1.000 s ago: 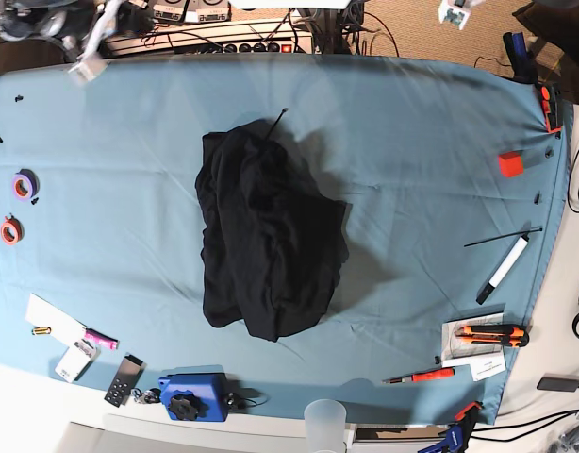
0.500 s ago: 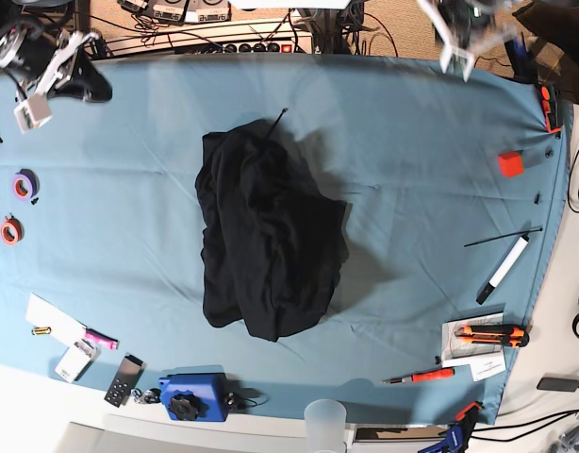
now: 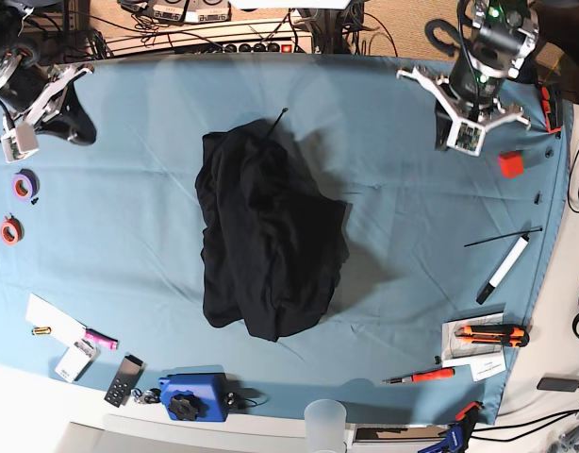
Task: Layout the t-shirt on the table in an organized manner, then fold the t-shirt properly
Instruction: 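Move the right gripper down onto the crumpled black t-shirt and grasp it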
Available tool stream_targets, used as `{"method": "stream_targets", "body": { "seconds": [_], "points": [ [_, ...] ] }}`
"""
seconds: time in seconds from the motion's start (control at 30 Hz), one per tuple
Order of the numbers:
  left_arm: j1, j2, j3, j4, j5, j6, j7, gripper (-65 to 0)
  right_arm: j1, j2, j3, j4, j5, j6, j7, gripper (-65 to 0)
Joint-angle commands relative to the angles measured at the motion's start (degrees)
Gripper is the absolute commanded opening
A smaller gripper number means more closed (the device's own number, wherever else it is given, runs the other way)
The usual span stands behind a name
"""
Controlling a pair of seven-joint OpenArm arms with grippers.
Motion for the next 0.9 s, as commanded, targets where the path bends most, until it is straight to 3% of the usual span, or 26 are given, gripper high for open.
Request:
{"method": "stream_targets", "body": {
  "seconds": [0.0, 0.03, 0.1, 0.17, 0.23, 0.3, 0.5, 0.7, 0.77, 0.87],
  "points": [
    [-0.2, -0.2, -0.2, 1.0, -0.2, 0.2, -1.3, -65.0, -0.1, 0.8, 0.7, 0.8, 0.2, 0.1, 1.4, -65.0],
    [-0.7, -0.2, -0.2, 1.0, -0.2, 0.2, -1.3, -65.0, -0.1, 0.8, 0.7, 0.8, -0.1, 0.1, 1.4, -64.0],
    [-0.7, -0.2, -0.2, 1.0, -0.2, 0.2, -1.3, -64.1, -0.1, 0.8, 0.7, 0.8, -0.7, 0.1, 2.2, -49.1],
    [-0.7, -0.2, -0.2, 1.0, -0.2, 0.2, -1.4, -50.0, -0.1, 0.8, 0.6, 0.8, -0.7, 0.1, 4.0, -38.4],
    [-0.7, -0.2, -0.2, 1.0, -0.2, 0.2, -1.3, -37.7, -0.1, 0.8, -0.2, 0.8, -0.9, 0.1, 6.6, -37.4],
    [-0.7, -0.2, -0.2, 1.0, -0.2, 0.2, -1.3, -31.1, 1.2, 0.8, -3.2, 0.8, -1.2, 0.1, 7.0, -37.4],
    [-0.7, -0.1, -0.2, 1.0, -0.2, 0.2, -1.7, -30.2, 8.5, 0.8, -22.6, 0.8, -8.8, 0.1, 7.1, -37.4],
    [-0.7, -0.1, -0.2, 1.0, -0.2, 0.2, -1.7, -30.2, 15.8, 0.8, -41.5, 0.8, -29.3, 0.1, 16.9, -37.4],
    [-0.7, -0.1, -0.2, 1.0, -0.2, 0.2, -1.7, -30.2, 17.2, 0.0, -46.3, 0.7, -35.8, -1.7, 18.7, -37.4],
    [-0.7, -0.1, -0.2, 1.0, -0.2, 0.2, -1.7, -30.2, 18.0, -2.2, -52.1, 0.7, -40.7, -2.3, 19.6, -37.4]
  ]
}}
